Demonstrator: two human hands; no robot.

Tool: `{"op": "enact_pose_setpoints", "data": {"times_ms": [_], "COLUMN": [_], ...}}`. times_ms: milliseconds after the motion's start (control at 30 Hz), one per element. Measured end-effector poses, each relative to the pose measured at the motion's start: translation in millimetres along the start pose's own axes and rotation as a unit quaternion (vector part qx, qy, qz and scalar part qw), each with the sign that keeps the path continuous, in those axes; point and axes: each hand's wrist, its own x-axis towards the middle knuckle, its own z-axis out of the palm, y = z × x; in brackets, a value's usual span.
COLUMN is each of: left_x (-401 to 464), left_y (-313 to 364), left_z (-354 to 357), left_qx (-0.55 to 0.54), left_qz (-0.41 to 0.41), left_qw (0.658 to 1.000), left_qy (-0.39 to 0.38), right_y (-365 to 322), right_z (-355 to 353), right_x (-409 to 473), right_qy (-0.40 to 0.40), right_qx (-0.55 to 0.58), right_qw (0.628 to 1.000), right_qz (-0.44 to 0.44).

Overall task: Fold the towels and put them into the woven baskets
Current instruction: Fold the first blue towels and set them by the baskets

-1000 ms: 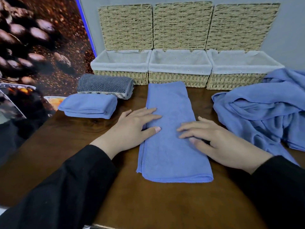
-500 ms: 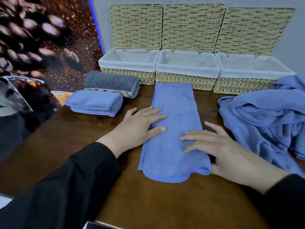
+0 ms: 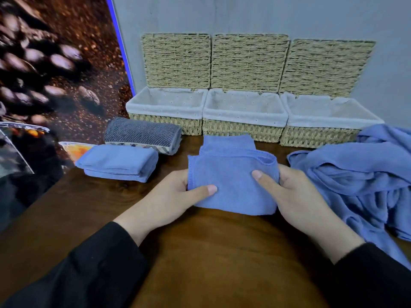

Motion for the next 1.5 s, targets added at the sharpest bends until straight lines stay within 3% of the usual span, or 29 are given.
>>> {"op": "enact_pose_setpoints", "data": {"times_ms": [133,267,367,467,533,600,700,733,833,900,967,1067,1200,1267,1367,1500], "left_x": [-8,-3,15,46,61,62,53,52,52,51,51,53,55,56,57,52], "left_y": [3,4,7,-1,-11,-16,-16,-16,-19,-21,-21,-22,-24,-25,-24,-17], "left_z": [-7,-10,-6,-8,-12,-15,-16,-14,-7,-4,-4,-4,-4,-6,-9,-12], "left_qx": [-0.082,-0.112,-0.112,0.007,0.138,0.199,0.249,0.267,0.328,0.364,0.391,0.418,0.41,0.409,0.403,0.356], "left_qz": [-0.001,-0.038,-0.06,-0.046,-0.035,0.007,0.112,0.142,0.16,0.101,0.036,0.016,0.019,0.017,0.03,0.083], "left_qw": [0.997,0.993,0.992,0.992,0.969,0.952,0.949,0.946,0.931,0.923,0.912,0.901,0.907,0.908,0.912,0.929], "left_qy": [0.014,-0.003,0.026,0.114,0.203,0.232,0.158,0.119,0.005,-0.07,-0.119,-0.114,-0.097,-0.09,-0.063,-0.054], "right_y": [-14,-12,-11,6,14,17,11,8,7,14,21,30,27,22,21,19], "right_z": [-13,-14,-14,-13,-11,-11,-12,-10,-1,2,0,1,-2,-8,-13,-10], "right_x": [-8,-1,12,32,40,40,29,25,18,17,21,25,15,9,4,7], "right_qy": [-0.124,-0.064,-0.002,0.06,0.061,0.072,0.114,0.102,-0.031,-0.167,-0.233,-0.215,-0.076,-0.101,-0.202,-0.182], "right_qx": [0.113,0.105,0.102,-0.032,-0.177,-0.251,-0.264,-0.247,-0.245,-0.294,-0.318,-0.298,-0.227,-0.207,-0.238,-0.262], "right_qw": [0.984,0.988,0.988,0.991,0.973,0.96,0.957,0.962,0.969,0.94,0.918,0.929,0.969,0.97,0.948,0.946], "right_qz": [0.055,0.092,0.116,0.117,0.131,0.1,-0.046,-0.059,-0.02,0.028,0.045,0.039,-0.056,-0.075,-0.058,-0.064]}}
